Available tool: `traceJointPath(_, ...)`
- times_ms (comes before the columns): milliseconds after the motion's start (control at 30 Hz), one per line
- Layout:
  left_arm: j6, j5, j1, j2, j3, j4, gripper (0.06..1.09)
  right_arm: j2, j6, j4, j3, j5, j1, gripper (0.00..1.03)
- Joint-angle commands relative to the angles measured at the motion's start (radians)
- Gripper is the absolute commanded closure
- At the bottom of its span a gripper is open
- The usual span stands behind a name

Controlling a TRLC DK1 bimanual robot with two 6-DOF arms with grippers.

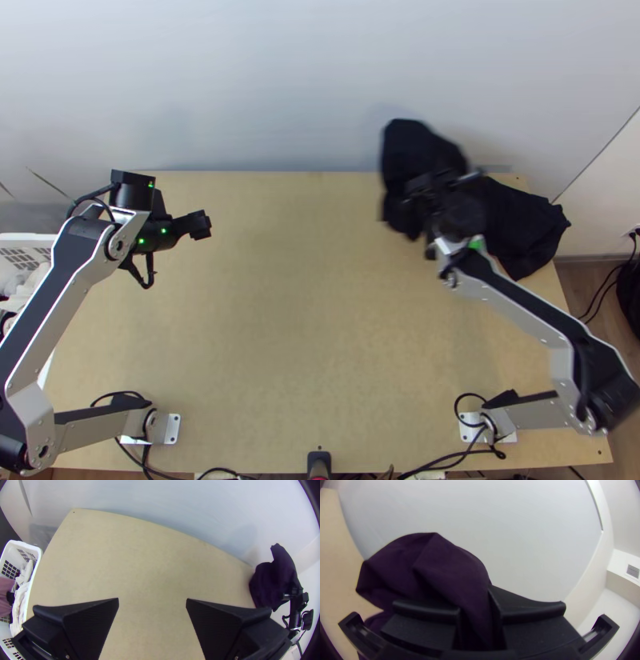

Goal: Fold the t-shirt

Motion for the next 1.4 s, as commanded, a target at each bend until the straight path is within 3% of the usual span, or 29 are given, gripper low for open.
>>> traceJointPath(0, -0.001, 0.001, -0.006, 0.012, -0.004, 0.000, 0.10, -0.133, 0.020, -0.005, -0.006, 0.020, -0.230, 1.00)
traceJointPath(300, -0.001, -0.001, -0.017, 0.032, -0.009, -0.001, 0.10, -0.116, 0.109, -0.013, -0.016, -0.070, -0.673, 1.00)
traceJointPath(567, 0.002, -0.001, -0.015, 0.035, -0.013, -0.006, 0.10, 0.081, 0.184, -0.007, -0.008, -0.138, -0.879, 1.00)
traceJointPath(667, 0.012, -0.001, 0.008, 0.023, -0.015, -0.021, 0.10, 0.173, 0.204, -0.003, -0.009, -0.138, -0.871, 1.00)
traceJointPath(800, 0.043, -0.001, 0.066, -0.011, -0.033, -0.037, 0.10, 0.275, 0.249, 0.001, 0.000, -0.128, -0.768, 1.00)
traceJointPath(967, 0.072, 0.001, 0.128, -0.058, -0.064, -0.057, 0.10, 0.384, 0.302, 0.003, 0.064, -0.021, -0.590, 1.00)
traceJointPath(1133, 0.078, 0.006, 0.168, -0.098, -0.081, -0.072, 0.10, 0.407, 0.336, 0.000, 0.087, 0.028, -0.451, 1.00)
traceJointPath(1367, 0.078, 0.007, 0.175, -0.132, -0.122, -0.072, 0.10, 0.428, 0.356, -0.008, 0.032, 0.056, -0.399, 1.00)
